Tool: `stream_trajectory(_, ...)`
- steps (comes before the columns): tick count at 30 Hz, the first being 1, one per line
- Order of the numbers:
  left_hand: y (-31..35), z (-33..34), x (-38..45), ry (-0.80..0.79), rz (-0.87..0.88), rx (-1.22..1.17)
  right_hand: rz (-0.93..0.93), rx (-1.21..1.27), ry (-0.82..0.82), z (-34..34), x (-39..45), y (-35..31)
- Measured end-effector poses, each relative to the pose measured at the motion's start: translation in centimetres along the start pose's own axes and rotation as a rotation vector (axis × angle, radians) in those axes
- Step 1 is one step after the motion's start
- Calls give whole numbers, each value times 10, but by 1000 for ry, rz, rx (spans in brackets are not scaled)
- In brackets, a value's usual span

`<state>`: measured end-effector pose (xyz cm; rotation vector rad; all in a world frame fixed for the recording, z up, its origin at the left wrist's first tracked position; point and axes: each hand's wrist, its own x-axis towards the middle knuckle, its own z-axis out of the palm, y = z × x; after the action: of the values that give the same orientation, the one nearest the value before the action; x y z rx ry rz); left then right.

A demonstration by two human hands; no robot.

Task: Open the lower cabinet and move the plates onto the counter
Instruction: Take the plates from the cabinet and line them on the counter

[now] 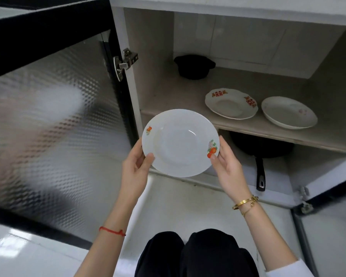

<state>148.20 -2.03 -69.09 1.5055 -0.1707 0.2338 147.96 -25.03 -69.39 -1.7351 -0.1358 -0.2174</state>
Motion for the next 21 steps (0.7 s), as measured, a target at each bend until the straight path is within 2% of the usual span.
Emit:
stream_trajectory(13, 8, 17, -7, 18, -45, -9, 20, 2, -6, -18, -12, 3)
stream_trajectory(21, 76, 22, -11, 115, -231, -10, 173, -82, -16, -24, -9, -68)
